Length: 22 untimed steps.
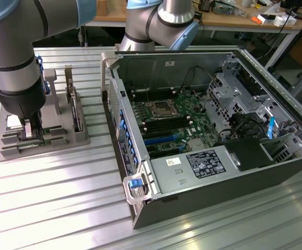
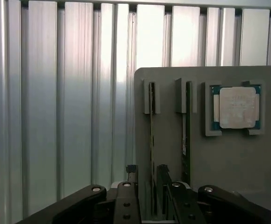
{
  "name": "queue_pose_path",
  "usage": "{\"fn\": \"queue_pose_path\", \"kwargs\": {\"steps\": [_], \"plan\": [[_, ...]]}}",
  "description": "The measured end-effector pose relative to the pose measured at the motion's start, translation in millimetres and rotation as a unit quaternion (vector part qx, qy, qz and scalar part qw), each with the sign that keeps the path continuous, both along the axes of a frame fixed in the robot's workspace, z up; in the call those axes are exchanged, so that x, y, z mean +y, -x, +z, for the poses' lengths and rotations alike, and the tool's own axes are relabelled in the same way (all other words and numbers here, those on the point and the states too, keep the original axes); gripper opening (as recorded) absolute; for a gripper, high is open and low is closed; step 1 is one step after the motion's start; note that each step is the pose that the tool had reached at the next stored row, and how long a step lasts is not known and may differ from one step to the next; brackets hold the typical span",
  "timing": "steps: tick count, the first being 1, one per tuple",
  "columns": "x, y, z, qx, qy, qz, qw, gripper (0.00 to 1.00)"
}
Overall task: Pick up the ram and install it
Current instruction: 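Pick up the ram and move it above insertion slot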
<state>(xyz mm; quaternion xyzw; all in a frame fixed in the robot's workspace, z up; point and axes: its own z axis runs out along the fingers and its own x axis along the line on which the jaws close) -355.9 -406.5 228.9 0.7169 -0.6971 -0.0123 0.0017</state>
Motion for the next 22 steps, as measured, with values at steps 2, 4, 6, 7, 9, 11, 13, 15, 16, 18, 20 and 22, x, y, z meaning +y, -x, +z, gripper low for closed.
{"fn": "queue_pose_path", "kwargs": {"steps": [2, 4, 6, 7, 9, 11, 13, 15, 16, 18, 20, 22], "plan": [[0.2, 0.9, -3.4, 0.0000, 0.0013, 0.000, 1.0000, 0.30], [0.3, 3.0, -8.5, 0.0001, 0.0023, 0.000, 1.0000, 0.30], [1.3, 4.9, -10.5, 0.0000, 0.0029, 0.000, 1.0000, 0.30], [3.4, 6.0, -11.2, 0.0001, 0.0036, 0.000, 1.0000, 0.30], [8.1, 6.5, -11.8, 0.0000, 0.0042, 0.000, 1.0000, 0.30], [9.4, 7.2, -12.9, -0.0001, 0.0044, 0.001, 1.0000, 0.30], [9.4, 8.8, -15.0, 0.0000, 0.0045, 0.001, 1.0000, 0.30], [9.4, 10.4, -17.3, 0.0000, 0.0045, 0.001, 1.0000, 0.30], [9.4, 10.9, -18.1, 0.0000, 0.0045, 0.001, 1.0000, 0.30], [9.4, 11.7, -20.3, 0.0000, 0.0045, 0.001, 1.0000, 0.30], [9.3, 12.1, -21.3, 0.0001, 0.0045, 0.001, 1.0000, 0.30], [9.3, 12.0, -21.4, 0.0001, 0.0045, 0.001, 1.0000, 0.30]]}}
